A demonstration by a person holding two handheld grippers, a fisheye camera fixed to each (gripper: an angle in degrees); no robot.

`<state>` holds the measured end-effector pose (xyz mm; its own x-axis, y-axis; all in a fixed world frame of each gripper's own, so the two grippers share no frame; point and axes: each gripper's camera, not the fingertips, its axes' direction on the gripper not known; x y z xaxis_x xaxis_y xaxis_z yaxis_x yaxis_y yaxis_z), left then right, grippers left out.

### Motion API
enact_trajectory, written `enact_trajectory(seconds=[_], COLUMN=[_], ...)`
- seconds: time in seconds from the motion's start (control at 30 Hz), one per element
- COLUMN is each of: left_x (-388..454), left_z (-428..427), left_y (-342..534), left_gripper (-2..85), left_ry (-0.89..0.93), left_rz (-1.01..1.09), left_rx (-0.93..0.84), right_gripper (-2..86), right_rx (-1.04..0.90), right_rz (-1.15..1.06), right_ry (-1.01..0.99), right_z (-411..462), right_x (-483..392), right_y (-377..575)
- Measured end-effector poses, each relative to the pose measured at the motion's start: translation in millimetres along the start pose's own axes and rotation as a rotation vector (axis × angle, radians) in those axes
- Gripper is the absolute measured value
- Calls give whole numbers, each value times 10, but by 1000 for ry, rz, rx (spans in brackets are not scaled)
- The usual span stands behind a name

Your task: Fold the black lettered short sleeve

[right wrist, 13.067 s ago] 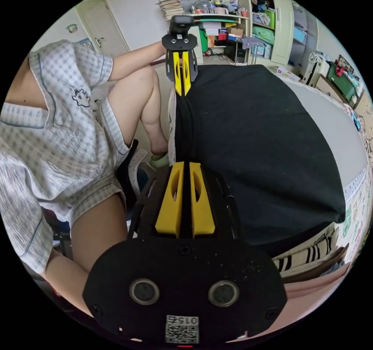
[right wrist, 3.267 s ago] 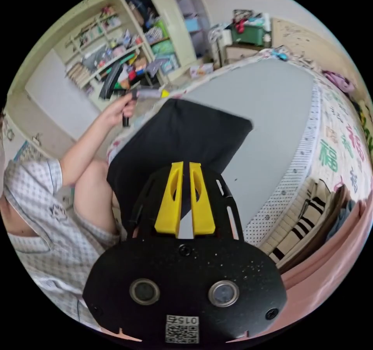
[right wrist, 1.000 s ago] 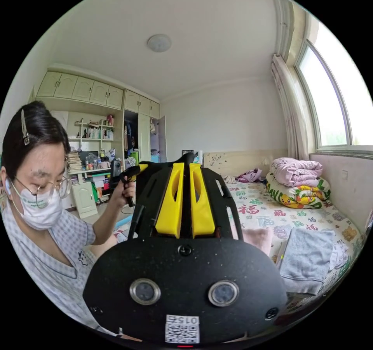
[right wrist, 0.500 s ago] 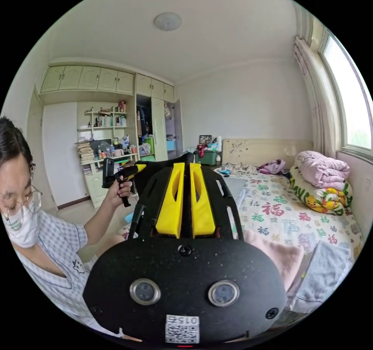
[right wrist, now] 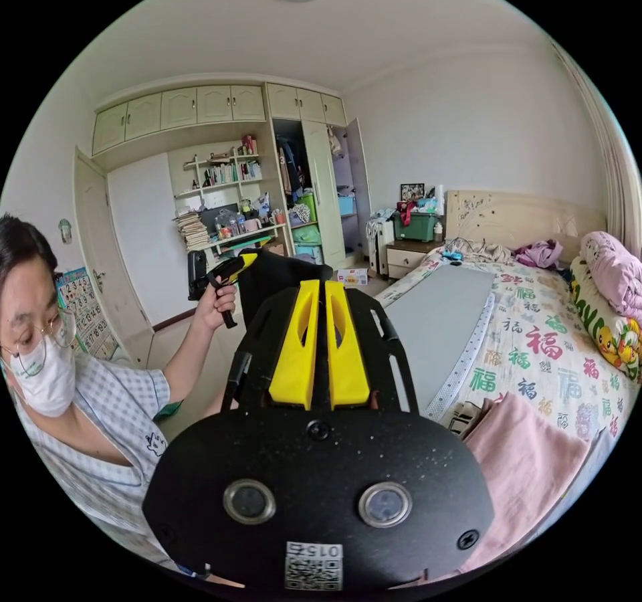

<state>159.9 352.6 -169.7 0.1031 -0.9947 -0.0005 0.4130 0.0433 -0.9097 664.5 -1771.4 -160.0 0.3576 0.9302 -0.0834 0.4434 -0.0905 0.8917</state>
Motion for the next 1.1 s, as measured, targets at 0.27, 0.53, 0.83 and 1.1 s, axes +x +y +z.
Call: enact_trajectory(seconds=[0.27, 0.53, 0.83, 1.1], left_x=[-864, -393, -1917, -1960], left_z=[1046, 363, 242, -7], left_y=[-577, -771, 1300, 1472], left_gripper=[17, 16, 21, 36], left_ry=[-175, -55, -501, -490], left_rz=[-131, 107, -297, -285], left_rx=[-84, 56, -354, -369], right_gripper=[2, 3, 12, 103], right_rx=[13, 154, -444, -550], right_rz=[103, -206, 34, 368], right_ry=[110, 125, -234, 389], right_z=[769, 566, 2412, 2143], right_x=[774, -64, 871, 2550], right_y=[-41, 852, 3352, 4155])
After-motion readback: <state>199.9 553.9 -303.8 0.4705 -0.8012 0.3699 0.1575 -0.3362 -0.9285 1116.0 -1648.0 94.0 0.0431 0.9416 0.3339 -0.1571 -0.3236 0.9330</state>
